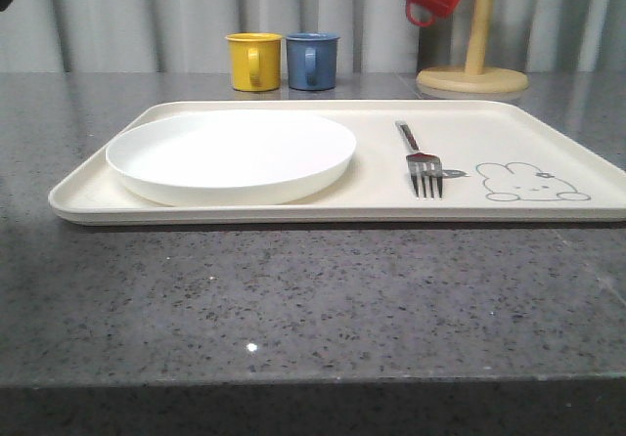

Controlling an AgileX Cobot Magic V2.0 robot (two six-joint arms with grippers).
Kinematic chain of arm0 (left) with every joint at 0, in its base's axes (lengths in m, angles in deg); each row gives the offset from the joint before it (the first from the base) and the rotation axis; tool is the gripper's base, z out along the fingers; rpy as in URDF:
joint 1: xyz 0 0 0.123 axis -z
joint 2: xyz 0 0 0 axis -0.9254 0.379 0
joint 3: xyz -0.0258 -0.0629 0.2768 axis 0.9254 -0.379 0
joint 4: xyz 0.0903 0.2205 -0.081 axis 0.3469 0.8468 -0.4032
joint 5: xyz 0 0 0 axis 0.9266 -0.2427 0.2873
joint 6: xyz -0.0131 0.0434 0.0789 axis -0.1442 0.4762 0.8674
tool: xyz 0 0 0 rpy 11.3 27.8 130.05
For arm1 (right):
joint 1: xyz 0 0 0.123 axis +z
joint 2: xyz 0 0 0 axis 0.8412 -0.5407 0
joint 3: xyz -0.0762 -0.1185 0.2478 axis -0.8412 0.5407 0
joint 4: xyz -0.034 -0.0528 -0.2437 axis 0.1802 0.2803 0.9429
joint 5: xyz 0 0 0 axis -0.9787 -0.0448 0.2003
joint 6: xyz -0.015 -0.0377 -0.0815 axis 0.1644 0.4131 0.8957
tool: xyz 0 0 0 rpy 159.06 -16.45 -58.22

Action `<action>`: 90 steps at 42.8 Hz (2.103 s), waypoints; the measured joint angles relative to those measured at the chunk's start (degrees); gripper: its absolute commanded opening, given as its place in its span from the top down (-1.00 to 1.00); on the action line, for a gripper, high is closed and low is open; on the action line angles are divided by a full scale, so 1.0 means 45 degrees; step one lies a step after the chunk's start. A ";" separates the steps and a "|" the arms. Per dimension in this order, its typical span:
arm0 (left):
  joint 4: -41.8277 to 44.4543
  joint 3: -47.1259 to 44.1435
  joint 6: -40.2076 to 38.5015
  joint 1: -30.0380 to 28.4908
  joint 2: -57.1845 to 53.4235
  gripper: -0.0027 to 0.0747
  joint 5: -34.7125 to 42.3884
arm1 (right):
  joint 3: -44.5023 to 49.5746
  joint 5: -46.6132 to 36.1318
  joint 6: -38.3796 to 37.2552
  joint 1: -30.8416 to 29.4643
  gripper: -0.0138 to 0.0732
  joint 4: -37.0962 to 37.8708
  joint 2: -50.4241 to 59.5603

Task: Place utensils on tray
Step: 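Grasp the metal chopsticks with the right gripper, then place the chopsticks on the tray next to the fork and release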

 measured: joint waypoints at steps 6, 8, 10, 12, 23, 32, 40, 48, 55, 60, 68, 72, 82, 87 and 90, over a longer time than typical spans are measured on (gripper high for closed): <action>0.0000 0.0000 0.0000 0.0000 0.0000 -0.02 0.0000 | 0.0000 0.0000 0.0091 0.0000 0.11 -0.0055 -0.0394; 0.0000 0.0000 0.0000 0.0000 0.0000 -0.02 0.0000 | 0.0000 0.0026 0.0091 0.0000 0.13 -0.0061 -0.0394; 0.0000 0.0000 0.0000 0.0000 0.0000 -0.02 0.0000 | 0.0000 0.0026 0.0091 0.0000 0.18 -0.0061 -0.0394; 0.0000 0.0000 0.0000 0.0000 0.0000 -0.02 0.0000 | 0.0000 0.0026 0.0091 0.0000 0.25 -0.0061 -0.0394; 0.0000 0.0000 0.0000 0.0000 0.0000 -0.02 0.0000 | -0.0024 0.0004 0.0091 -0.0018 0.57 -0.0037 -0.0394; 0.0000 0.0000 0.0000 0.0000 0.0000 -0.02 0.0000 | -0.0650 0.0142 0.0091 0.0318 0.57 -0.1313 -0.0304; 0.0000 0.0000 0.0000 0.0000 0.0000 -0.02 0.0000 | -0.1574 0.0174 0.0091 0.2334 0.57 -0.3097 0.0054; 0.0000 0.0000 0.0000 0.0000 0.0000 -0.02 0.0000 | -0.1709 0.0097 -0.1109 0.4077 0.57 -0.3833 -0.0159; 0.0000 0.0000 0.0000 0.0000 0.0000 -0.02 0.0000 | -0.1709 -0.0550 -0.2402 0.4544 0.57 -0.3833 -0.0860; 0.0000 0.0000 0.0000 0.0000 0.0000 -0.02 0.0000 | -0.1709 -0.0997 -0.2939 0.4541 0.57 -0.3833 -0.1291; 0.0000 0.0000 0.0000 0.0000 0.0000 -0.02 0.0000 | -0.1730 -0.1123 -0.3155 0.4541 0.32 -0.3833 -0.1627; 0.0000 0.0000 0.0000 0.0000 0.0000 -0.02 0.0000 | -0.1762 -0.1105 -0.3155 0.4541 0.06 -0.3833 -0.1647; 0.0000 0.0000 0.0000 0.0000 0.0000 -0.02 0.0000 | -0.1762 -0.0982 -0.3064 0.4621 -0.12 -0.3002 -0.1081; 0.0000 0.0000 0.0000 0.0000 0.0000 -0.02 0.0000 | -0.1762 -0.0616 -0.2547 0.4621 -0.12 -0.1889 -0.0068; 0.0000 0.0000 0.0000 0.0000 0.0000 -0.02 0.0000 | -0.1762 -0.0281 -0.2410 0.4421 -0.12 -0.1136 0.0587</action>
